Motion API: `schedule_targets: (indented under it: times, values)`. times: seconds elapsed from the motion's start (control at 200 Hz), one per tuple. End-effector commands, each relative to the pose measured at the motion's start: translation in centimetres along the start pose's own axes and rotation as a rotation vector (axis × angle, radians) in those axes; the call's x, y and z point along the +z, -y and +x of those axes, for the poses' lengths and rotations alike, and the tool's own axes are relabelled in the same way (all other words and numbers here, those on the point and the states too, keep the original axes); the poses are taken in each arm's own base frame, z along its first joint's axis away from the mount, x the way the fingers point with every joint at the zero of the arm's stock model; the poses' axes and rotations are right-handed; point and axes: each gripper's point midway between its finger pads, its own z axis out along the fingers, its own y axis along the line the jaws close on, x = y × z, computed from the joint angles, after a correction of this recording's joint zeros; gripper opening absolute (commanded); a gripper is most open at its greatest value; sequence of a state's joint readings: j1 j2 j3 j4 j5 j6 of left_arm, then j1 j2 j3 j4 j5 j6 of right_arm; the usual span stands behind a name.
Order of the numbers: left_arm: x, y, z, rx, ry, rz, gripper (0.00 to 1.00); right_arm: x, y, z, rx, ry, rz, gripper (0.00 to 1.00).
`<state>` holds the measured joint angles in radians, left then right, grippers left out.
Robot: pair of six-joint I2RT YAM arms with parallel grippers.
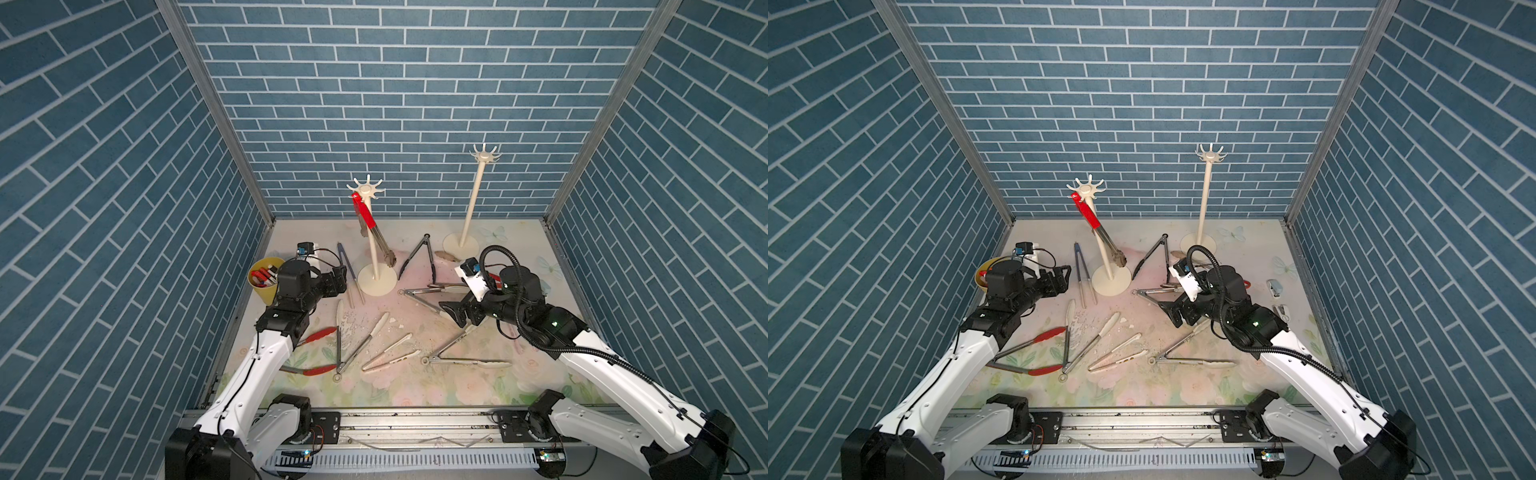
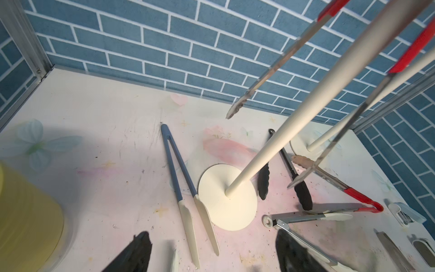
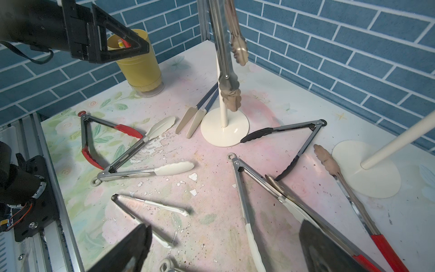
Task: Hang food tongs on kitchen utensil racks
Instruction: Pick up the food tongs from the center of the board.
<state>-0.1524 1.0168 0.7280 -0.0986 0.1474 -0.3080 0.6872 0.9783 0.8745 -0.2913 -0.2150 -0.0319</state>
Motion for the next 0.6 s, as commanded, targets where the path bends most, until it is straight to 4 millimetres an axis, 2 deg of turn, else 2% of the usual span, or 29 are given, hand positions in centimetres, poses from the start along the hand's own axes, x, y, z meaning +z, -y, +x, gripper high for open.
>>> schedule_targets:
  times: [0.0, 0.295, 0.595]
  values:
    - [0.3, -1.0, -0.3, -0.018, -0.028, -0.058, 0.81, -0.5, -0.1, -1.9, -0.022, 0.051, -0.010, 0.99]
    - [2.3, -2.9, 1.5, -0.054, -0.150, -0.143, 0.72, -0.3, -0.1, -1.6, -0.020, 0.047, -0.013, 0.99]
    - [4.0, -4.0, 2.9, -0.081, -0.226, -0.187, 0.69, -0.2, -0.1, -1.5, -0.021, 0.043, -0.015, 0.99]
